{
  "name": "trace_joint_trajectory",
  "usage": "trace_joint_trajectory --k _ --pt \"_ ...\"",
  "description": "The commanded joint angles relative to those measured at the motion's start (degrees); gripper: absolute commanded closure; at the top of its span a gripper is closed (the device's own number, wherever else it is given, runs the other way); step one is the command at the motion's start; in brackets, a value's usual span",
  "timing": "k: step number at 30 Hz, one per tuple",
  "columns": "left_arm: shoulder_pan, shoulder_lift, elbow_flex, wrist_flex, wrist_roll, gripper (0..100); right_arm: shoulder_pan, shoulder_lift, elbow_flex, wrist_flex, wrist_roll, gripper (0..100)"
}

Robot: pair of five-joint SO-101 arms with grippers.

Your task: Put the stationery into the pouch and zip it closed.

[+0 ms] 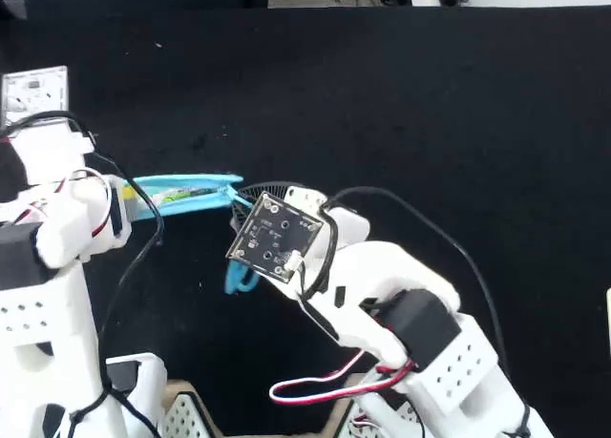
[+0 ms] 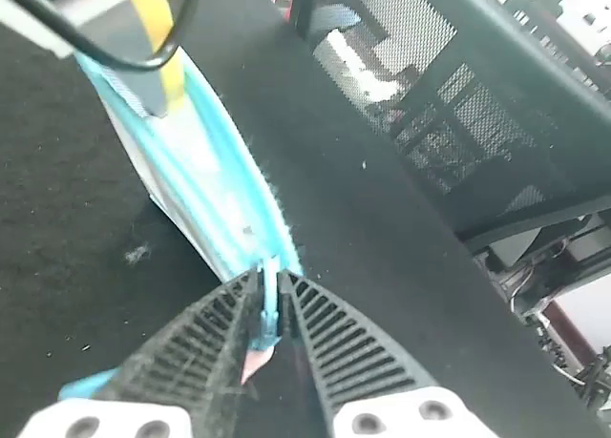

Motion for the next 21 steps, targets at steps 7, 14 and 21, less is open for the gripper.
trace_joint_trajectory --k 7,14,21 --pt "0.66 -0.62 -17.01 -0.35 0.09 81 5.01 0.4 -5.05 -0.09 3.34 98.8" --pt "0.4 -0.62 -19.47 -0.35 0.0 81 5.98 0.31 -5.49 -0.18 4.31 98.8" --pt "0.57 -0.53 -17.1 2.9 -0.09 81 6.51 0.4 -12.88 -0.88 4.31 98.8"
